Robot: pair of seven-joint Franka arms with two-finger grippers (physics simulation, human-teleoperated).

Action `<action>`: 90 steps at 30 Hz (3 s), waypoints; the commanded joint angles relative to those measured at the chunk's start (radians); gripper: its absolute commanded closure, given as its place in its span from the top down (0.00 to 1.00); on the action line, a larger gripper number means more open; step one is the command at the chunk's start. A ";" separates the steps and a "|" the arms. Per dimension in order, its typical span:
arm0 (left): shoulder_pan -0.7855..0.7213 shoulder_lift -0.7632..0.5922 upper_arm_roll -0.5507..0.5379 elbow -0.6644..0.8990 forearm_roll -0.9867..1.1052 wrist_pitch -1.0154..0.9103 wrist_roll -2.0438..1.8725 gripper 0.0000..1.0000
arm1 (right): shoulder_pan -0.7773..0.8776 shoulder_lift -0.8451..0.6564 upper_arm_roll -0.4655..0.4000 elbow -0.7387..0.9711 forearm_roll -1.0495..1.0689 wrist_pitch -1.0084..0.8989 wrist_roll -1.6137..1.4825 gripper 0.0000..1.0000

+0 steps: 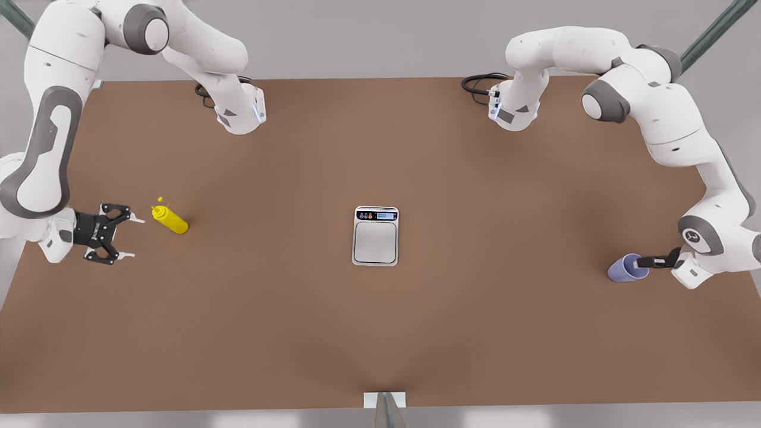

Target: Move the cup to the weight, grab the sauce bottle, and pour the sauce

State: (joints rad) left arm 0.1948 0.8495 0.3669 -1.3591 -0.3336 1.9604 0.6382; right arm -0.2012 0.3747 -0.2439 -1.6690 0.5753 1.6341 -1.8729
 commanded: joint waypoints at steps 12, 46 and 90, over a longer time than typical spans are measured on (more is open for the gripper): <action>-0.008 0.005 -0.013 0.002 -0.044 0.000 -0.043 0.21 | -0.188 0.248 -0.035 0.107 0.097 -0.296 -0.706 1.00; -1.043 -0.081 -0.108 0.101 -0.110 -0.054 -1.298 0.21 | -0.214 0.490 -0.054 0.061 0.193 -0.324 -1.098 1.00; -0.310 -0.553 -0.407 0.189 0.435 -0.535 -0.566 1.00 | -0.147 0.167 0.029 -0.075 0.218 -0.250 -0.737 0.49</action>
State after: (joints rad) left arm -0.1153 0.2961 -0.0399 -1.1704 0.0700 1.4251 0.0730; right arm -0.3343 0.5243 -0.2148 -1.7485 0.7900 1.3968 -2.5822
